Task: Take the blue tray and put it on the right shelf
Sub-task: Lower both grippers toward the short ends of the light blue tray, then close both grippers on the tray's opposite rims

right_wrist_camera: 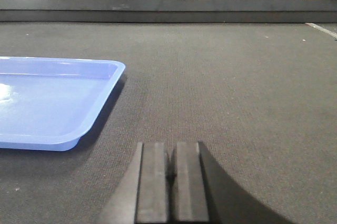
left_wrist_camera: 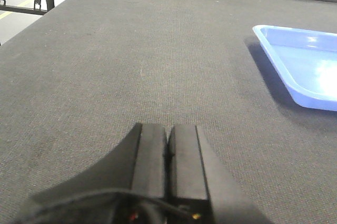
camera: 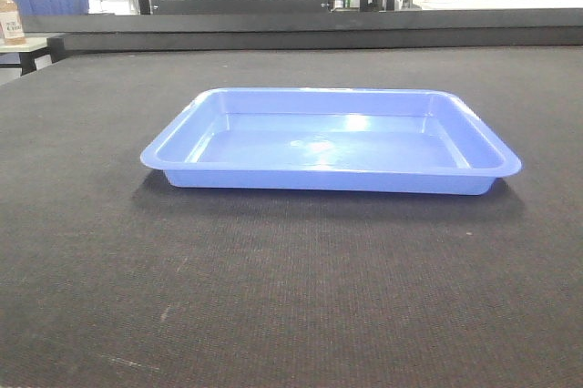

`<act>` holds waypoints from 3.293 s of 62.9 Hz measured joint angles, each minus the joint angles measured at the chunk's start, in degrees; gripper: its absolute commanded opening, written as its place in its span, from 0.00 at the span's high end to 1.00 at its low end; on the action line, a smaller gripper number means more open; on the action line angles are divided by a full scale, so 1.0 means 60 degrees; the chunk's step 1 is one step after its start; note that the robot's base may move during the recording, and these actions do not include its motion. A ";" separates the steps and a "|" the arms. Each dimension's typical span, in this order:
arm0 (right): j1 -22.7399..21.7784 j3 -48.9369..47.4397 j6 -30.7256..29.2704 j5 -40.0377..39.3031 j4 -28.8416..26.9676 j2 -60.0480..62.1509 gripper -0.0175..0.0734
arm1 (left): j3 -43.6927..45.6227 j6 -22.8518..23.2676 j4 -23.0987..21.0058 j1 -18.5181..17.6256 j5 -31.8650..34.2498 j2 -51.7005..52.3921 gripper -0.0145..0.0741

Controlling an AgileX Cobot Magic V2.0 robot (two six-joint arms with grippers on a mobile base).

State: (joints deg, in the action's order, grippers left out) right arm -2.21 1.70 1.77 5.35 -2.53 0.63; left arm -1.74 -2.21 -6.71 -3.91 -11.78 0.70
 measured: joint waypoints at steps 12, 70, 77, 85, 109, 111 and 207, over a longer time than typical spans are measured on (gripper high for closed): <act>0.0000 0.0000 0.0000 0.0000 0.0000 0.0000 0.74 | 0.0000 0.0000 0.0000 0.0000 0.0000 0.0000 0.89; 0.0000 -0.0863 0.0000 -0.0131 -0.0322 0.0000 0.74 | 0.1215 0.0000 0.0000 0.0000 0.1693 -0.0021 0.89; 0.0000 -0.2539 0.0000 0.0821 -0.0356 0.0000 0.73 | 0.3577 0.0000 0.0000 -0.0057 -0.0245 -0.0691 0.87; 0.0000 -0.4104 0.0017 0.1458 -0.0356 -0.0411 0.51 | 0.5741 -0.0006 0.0000 -0.0177 -0.1996 -0.1996 0.68; 0.0437 -0.5647 0.0017 0.1606 -0.0392 -0.3140 0.15 | 0.7756 -0.1675 -0.1316 -0.0882 -0.2808 -0.6115 0.37; 0.0645 -0.5881 0.0017 0.1672 -0.0392 -0.3400 0.15 | 0.7995 -0.2111 -0.1577 -0.1162 -0.2911 -0.6459 0.37; 0.2535 -1.3806 0.3171 0.6482 0.1779 -1.7567 0.19 | 1.6473 0.2381 0.1015 -0.3181 -0.6392 -1.9541 0.41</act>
State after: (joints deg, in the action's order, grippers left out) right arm 13.00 -81.14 20.79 44.24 8.14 -104.78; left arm 97.10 12.08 -0.61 -22.99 -50.14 -116.54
